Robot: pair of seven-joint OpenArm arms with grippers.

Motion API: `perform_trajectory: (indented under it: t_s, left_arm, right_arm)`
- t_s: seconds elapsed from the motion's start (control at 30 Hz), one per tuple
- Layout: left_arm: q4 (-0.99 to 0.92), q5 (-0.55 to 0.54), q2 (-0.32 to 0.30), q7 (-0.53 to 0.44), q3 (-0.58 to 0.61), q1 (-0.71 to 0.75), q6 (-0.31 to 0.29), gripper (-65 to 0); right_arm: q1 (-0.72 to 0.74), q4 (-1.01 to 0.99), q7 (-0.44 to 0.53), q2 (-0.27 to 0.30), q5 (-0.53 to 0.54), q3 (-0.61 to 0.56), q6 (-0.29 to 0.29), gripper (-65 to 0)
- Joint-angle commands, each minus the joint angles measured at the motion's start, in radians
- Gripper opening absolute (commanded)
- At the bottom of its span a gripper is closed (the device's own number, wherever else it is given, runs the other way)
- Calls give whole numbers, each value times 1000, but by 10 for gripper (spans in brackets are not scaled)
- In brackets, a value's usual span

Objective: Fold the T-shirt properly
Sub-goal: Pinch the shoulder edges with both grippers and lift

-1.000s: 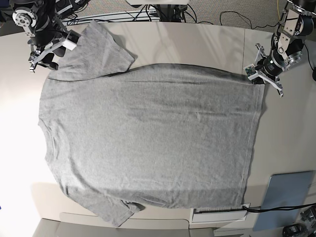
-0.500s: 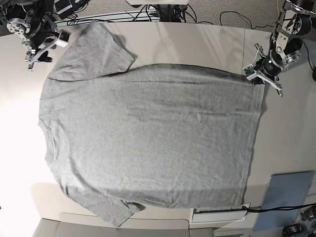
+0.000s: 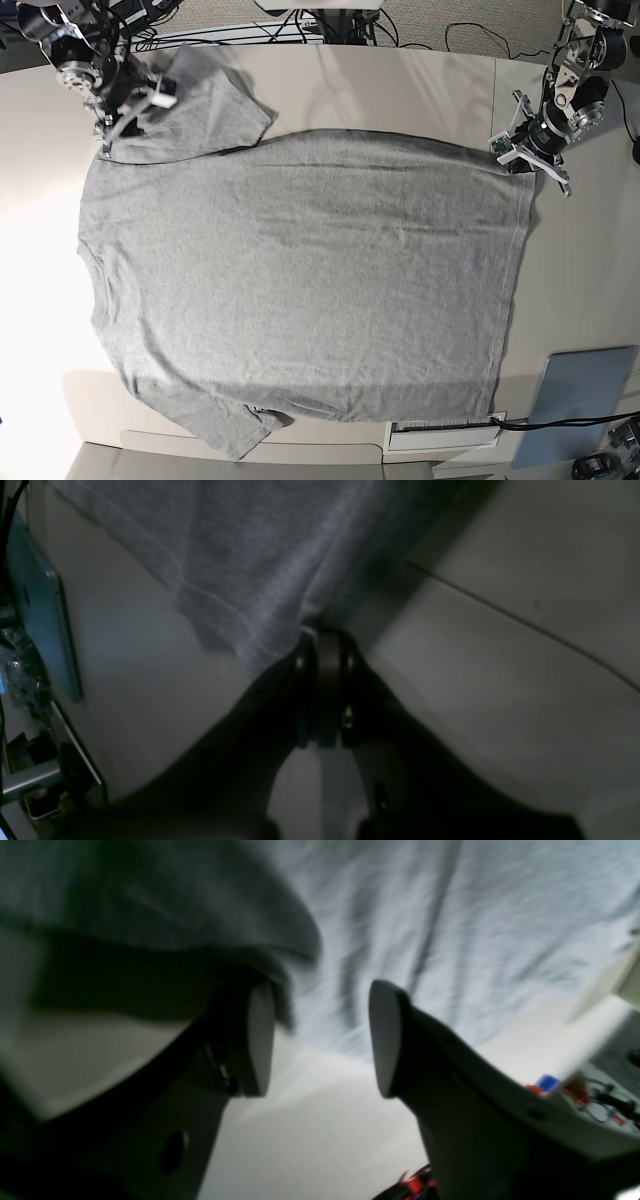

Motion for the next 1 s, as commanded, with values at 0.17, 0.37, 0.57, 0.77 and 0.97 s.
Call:
perform_trajectory:
  t_s: [0.17,0.37,0.57,0.77,0.97]
  left_arm:
    - [-5,-6,-5,24,7,14,-51,-650]
    - [-5,-6,-5,23,7,14,-51,-650]
    - [-5,-6,-5,16,7,14,-51,-650]
    - [-5,-23,-6,16,7,14,-50,-650]
    - [37,-152,-51,101,6,35,-51,-650]
  right_arm:
    - [81,-55,10,-57,5,-31,5,-344]
    - [93,-69,7,-85,5,-31,32,-355]
    - [113,-90,42,-83,4,-31,93,-520]
    - [123,-106,-56,-85,10,-31,77,-650]
    - [87,10,-221,-38,124,-29,13,-650]
